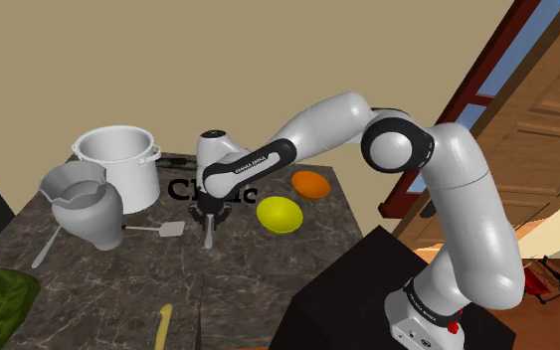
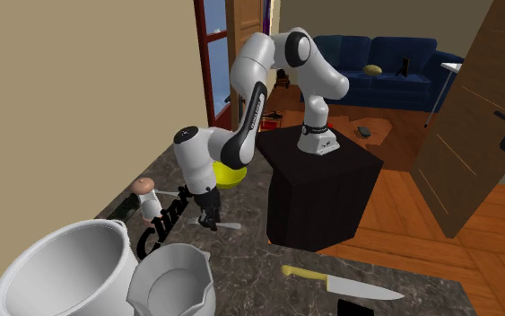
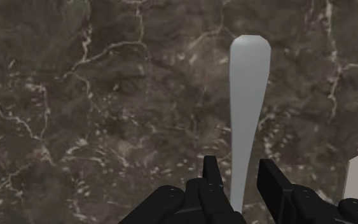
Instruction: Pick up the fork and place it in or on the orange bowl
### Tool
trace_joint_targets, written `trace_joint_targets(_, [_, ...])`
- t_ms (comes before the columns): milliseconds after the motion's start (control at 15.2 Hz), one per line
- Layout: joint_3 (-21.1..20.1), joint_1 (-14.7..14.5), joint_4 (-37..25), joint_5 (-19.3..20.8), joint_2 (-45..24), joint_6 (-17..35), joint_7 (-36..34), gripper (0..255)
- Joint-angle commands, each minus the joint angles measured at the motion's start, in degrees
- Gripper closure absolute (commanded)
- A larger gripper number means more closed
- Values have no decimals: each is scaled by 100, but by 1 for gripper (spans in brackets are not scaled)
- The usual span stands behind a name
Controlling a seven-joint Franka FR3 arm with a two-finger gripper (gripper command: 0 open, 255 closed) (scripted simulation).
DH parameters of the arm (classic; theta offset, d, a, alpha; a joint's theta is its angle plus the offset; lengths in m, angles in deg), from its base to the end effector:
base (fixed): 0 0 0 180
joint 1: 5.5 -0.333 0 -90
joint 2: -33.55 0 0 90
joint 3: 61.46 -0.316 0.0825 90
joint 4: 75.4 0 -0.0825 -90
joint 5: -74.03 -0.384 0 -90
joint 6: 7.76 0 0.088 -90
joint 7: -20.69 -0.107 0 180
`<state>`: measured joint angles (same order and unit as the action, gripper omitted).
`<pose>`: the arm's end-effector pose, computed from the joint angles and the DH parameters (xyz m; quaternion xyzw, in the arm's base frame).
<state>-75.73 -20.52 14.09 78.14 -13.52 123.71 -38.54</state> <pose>0.6161 0.3176 0.1647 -0.9606 0.2680 0.0687 0.0251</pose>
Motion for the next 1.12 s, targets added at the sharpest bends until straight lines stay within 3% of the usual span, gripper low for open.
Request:
trace_joint_targets(0, [-19,5,22,-16,114,-90,-12,255])
trace_joint_targets(1056, [-147,103,36,-152,909,-862,-26,255])
